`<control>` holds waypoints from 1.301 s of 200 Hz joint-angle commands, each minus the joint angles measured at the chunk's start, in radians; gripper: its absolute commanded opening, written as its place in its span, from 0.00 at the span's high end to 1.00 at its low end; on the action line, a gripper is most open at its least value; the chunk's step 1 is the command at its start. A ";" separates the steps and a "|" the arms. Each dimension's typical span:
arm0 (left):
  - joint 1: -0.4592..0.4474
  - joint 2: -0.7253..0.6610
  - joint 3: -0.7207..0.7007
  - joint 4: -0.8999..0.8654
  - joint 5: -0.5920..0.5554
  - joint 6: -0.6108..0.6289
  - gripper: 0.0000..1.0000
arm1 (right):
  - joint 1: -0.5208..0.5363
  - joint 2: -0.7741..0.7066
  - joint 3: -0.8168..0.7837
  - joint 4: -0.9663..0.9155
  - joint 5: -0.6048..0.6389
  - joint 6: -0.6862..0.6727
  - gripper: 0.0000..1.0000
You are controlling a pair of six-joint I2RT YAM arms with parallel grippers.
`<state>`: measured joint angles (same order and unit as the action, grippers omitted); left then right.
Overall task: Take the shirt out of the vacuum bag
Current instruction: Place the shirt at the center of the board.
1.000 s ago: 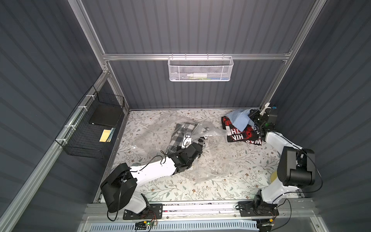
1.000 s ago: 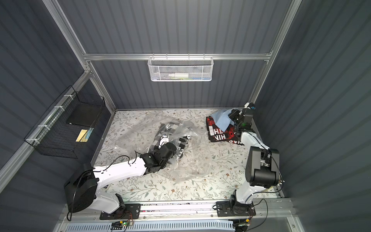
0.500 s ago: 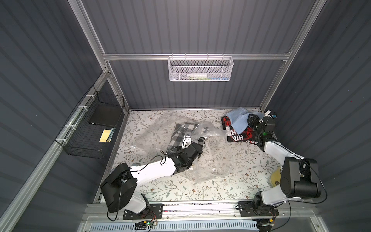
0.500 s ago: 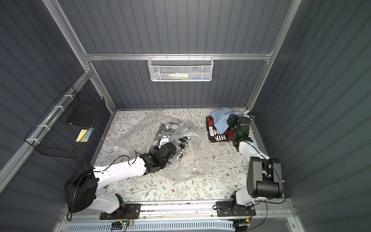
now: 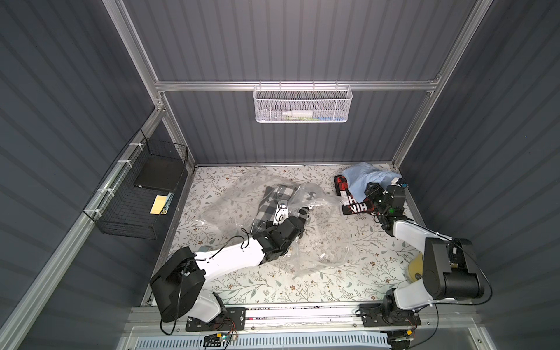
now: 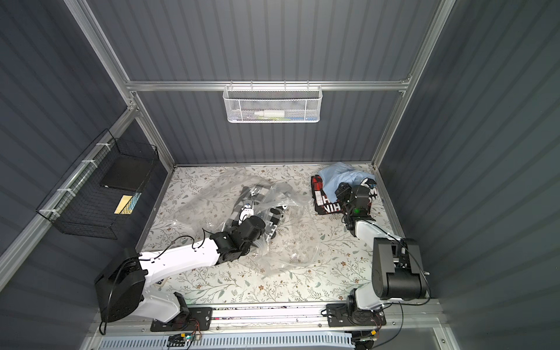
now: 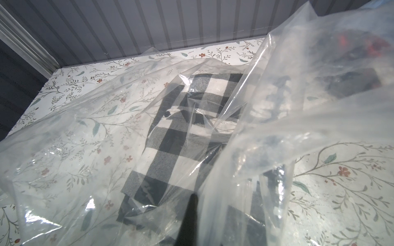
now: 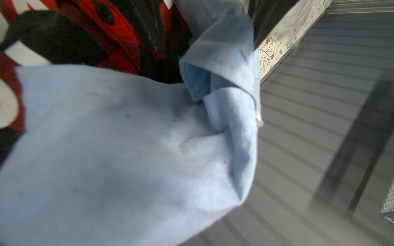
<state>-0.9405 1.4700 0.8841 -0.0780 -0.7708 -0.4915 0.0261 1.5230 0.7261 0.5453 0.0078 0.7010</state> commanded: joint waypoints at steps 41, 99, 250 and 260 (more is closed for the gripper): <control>0.006 -0.030 -0.017 -0.016 -0.008 -0.001 1.00 | 0.086 0.093 0.028 0.030 0.067 -0.047 0.40; 0.006 -0.027 -0.029 -0.014 -0.015 -0.003 1.00 | 0.107 0.099 0.072 -0.102 0.239 -0.072 0.59; 0.008 -0.049 -0.034 -0.023 -0.029 0.002 1.00 | 0.037 -0.010 0.099 -0.055 -0.067 0.208 1.00; 0.007 -0.051 -0.033 -0.024 -0.030 0.005 1.00 | 0.032 -0.011 0.102 -0.035 -0.119 0.250 1.00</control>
<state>-0.9405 1.4570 0.8650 -0.0780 -0.7795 -0.4915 0.0723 1.5326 0.8082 0.4477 0.0387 0.8200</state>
